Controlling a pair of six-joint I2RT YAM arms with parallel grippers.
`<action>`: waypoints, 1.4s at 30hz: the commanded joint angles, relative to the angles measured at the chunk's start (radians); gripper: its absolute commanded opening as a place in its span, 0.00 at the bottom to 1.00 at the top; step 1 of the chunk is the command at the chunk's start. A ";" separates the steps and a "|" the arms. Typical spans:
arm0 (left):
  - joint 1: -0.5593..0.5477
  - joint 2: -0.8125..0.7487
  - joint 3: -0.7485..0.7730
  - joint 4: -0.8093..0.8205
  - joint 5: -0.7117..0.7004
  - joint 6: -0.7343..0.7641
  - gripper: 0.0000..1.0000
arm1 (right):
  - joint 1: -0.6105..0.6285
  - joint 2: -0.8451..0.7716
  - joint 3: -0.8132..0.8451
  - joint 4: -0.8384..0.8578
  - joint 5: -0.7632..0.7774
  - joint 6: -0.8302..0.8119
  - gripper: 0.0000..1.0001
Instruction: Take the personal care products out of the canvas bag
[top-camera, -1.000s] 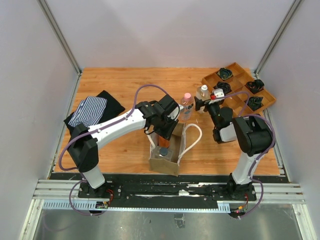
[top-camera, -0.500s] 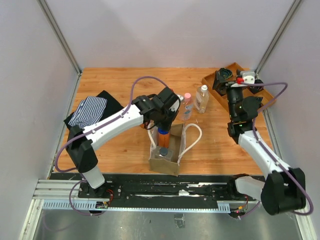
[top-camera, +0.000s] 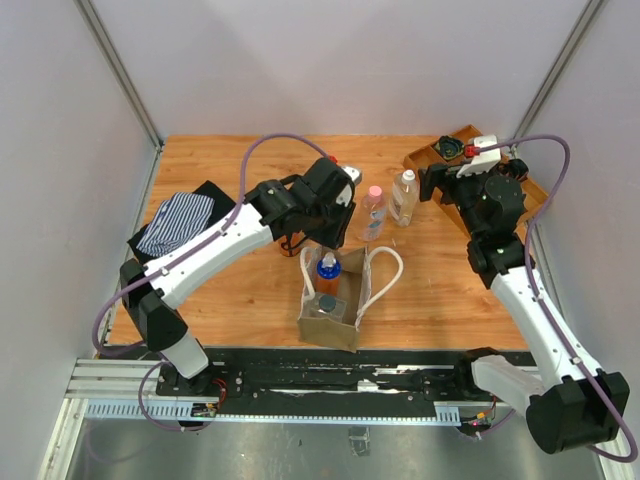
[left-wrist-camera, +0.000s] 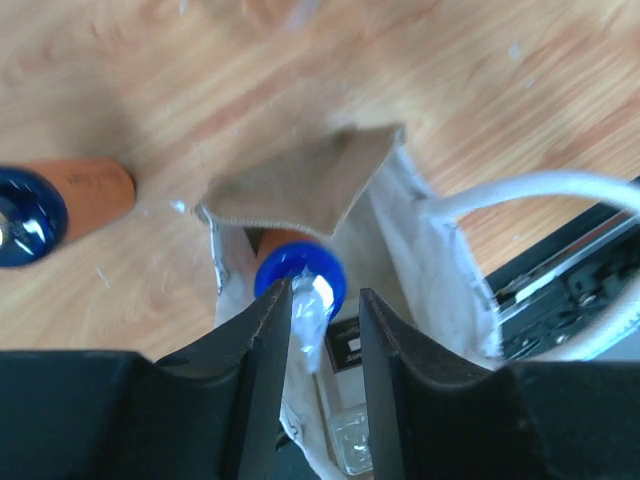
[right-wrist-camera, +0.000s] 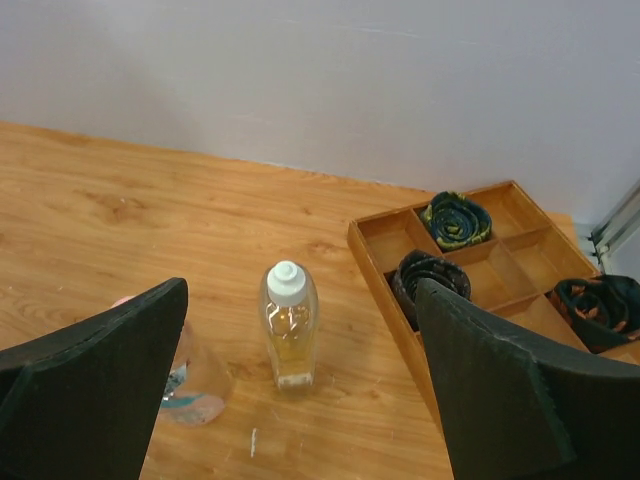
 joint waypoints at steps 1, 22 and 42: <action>-0.006 -0.003 -0.103 -0.029 0.019 -0.023 0.40 | 0.013 -0.049 0.013 -0.098 -0.027 0.006 0.96; -0.006 -0.084 -0.353 0.052 0.066 -0.044 0.45 | 0.013 -0.122 0.022 -0.266 -0.081 0.004 0.92; -0.007 -0.140 -0.325 0.076 -0.027 -0.084 0.46 | 0.013 -0.101 0.028 -0.279 -0.103 0.008 0.94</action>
